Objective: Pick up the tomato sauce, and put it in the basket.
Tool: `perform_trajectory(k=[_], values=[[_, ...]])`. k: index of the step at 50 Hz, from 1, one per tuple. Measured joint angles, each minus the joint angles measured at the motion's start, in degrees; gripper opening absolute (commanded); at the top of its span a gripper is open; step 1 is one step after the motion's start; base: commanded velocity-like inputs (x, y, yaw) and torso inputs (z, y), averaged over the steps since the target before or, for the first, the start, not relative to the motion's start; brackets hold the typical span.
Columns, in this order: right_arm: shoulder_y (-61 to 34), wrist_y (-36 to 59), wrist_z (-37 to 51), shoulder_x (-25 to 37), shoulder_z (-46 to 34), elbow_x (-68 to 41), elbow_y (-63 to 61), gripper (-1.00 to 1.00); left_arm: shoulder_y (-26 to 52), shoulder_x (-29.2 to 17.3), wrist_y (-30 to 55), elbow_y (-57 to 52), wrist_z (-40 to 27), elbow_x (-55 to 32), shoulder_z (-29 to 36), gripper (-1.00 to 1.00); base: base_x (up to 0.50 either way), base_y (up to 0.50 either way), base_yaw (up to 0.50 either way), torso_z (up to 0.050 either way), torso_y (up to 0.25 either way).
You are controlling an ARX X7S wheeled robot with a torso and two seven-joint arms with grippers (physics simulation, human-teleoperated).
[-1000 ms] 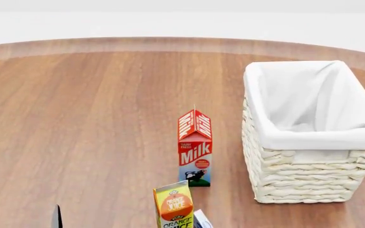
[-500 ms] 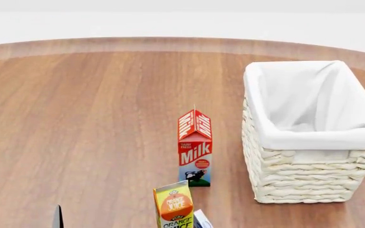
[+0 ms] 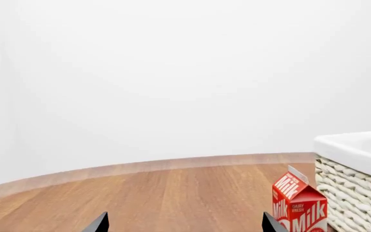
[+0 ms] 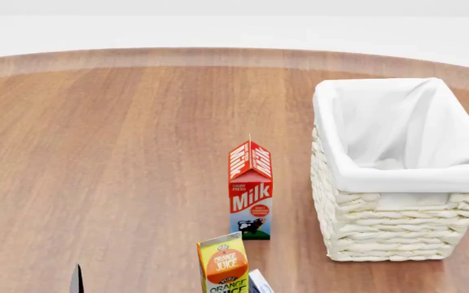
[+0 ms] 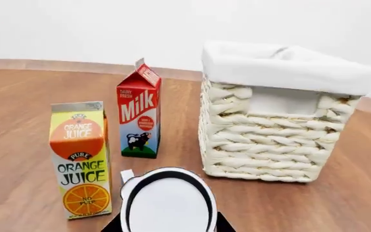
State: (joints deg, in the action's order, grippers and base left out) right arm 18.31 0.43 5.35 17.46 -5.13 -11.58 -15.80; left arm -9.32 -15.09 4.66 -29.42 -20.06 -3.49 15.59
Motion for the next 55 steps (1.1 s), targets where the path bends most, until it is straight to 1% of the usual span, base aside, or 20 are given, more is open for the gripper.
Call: perform_trajectory(k=[13, 23, 40, 55], values=[[-5.62, 9.67, 3.46, 3.35, 4.35, -4.23, -15.87, -1.00, 0.08, -0.51, -0.09, -0.05, -0.44, -0.67, 0.19, 1.00, 0.00, 0.00, 0.00, 0.000, 0.000], [-14.85, 16.95, 4.90, 5.03, 6.41, -8.38, -19.37, -1.00, 0.11, -0.87, -0.08, -0.25, -0.81, -0.93, 0.36, 1.00, 0.00, 0.00, 0.00, 0.000, 0.001], [-35.15, 27.65, 6.88, 6.59, 6.32, -12.33, -15.90, -1.00, 0.30, -1.38, -0.07, -0.27, -1.43, -1.24, 0.72, 1.00, 0.00, 0.00, 0.00, 0.000, 0.000], [-52.16, 30.82, 7.27, 5.86, 2.73, -10.46, -4.94, -1.00, 0.62, -1.74, -0.09, -0.01, -1.87, -1.55, 1.05, 1.00, 0.00, 0.00, 0.00, 0.000, 0.000]])
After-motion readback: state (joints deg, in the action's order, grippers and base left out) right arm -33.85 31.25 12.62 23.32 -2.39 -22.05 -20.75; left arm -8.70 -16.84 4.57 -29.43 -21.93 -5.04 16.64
